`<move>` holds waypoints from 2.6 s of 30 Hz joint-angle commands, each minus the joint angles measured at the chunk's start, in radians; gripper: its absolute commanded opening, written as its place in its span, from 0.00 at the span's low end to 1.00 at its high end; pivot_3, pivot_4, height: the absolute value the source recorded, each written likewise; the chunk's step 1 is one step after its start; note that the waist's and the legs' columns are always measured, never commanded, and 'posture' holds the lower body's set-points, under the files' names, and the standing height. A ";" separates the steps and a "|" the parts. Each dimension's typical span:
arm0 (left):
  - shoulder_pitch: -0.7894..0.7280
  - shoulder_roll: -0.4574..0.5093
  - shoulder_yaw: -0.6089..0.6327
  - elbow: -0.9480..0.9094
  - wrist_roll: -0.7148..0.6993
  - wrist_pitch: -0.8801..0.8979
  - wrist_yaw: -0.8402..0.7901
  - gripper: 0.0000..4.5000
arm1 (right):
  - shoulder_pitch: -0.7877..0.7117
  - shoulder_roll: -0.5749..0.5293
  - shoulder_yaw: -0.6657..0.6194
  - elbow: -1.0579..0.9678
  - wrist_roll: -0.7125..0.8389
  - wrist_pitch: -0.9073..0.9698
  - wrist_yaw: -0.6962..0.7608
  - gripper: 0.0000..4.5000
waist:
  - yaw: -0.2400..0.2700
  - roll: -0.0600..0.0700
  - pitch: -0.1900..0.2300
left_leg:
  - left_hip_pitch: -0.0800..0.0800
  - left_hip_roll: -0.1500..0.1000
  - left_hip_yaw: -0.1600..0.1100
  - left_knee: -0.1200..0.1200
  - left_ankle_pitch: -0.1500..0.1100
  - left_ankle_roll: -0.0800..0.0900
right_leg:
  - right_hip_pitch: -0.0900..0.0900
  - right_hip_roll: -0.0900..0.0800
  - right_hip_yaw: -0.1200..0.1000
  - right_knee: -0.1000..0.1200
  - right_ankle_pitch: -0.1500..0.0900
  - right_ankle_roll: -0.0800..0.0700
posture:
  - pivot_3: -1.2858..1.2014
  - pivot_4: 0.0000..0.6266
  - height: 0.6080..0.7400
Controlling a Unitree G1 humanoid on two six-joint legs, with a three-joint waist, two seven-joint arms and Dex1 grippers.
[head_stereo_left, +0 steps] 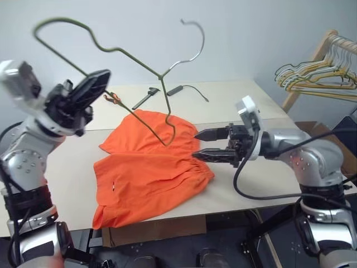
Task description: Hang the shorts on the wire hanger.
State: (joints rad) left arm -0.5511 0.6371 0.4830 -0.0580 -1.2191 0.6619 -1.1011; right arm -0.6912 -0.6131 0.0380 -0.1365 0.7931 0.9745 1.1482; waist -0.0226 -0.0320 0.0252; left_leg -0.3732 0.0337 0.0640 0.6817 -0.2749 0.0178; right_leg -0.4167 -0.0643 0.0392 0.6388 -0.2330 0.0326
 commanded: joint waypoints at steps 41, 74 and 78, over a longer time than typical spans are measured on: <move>-0.003 -0.119 -0.051 -0.049 0.027 -0.059 0.035 0.00 | -0.158 0.171 0.154 0.099 -0.123 -0.076 0.048 0.01 | 0.009 0.000 0.000 | -0.005 0.000 -0.003 0.001 0.000 -0.001 | -0.005 0.000 0.000 0.002 0.001 -0.001 | 0.54 0.00 1.00; 0.401 0.162 -0.354 -0.236 0.652 -0.265 -0.052 1.00 | 0.074 -0.277 0.089 0.546 -0.110 0.438 0.002 0.00 | 0.009 0.000 0.000 | -0.007 0.000 0.004 0.000 0.000 0.000 | -0.005 -0.001 -0.001 -0.002 0.001 -0.001 | 0.53 0.00 1.00; 0.394 0.155 -0.365 -0.235 0.650 -0.269 -0.059 1.00 | 0.078 -0.312 0.154 0.667 -0.166 0.423 0.048 0.00 | 0.009 0.000 0.000 | -0.006 0.000 0.004 0.000 0.000 0.000 | -0.005 -0.001 0.000 -0.002 0.001 -0.001 | 0.52 0.00 1.00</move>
State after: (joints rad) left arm -0.1323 0.7936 0.1112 -0.2689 -0.5580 0.4125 -1.1571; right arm -0.6010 -0.8984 0.1858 0.5010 0.6414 1.4038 1.1603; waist -0.0140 -0.0315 0.0254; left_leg -0.3796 0.0337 0.0682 0.6817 -0.2749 0.0177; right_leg -0.4216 -0.0652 0.0390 0.6363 -0.2322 0.0316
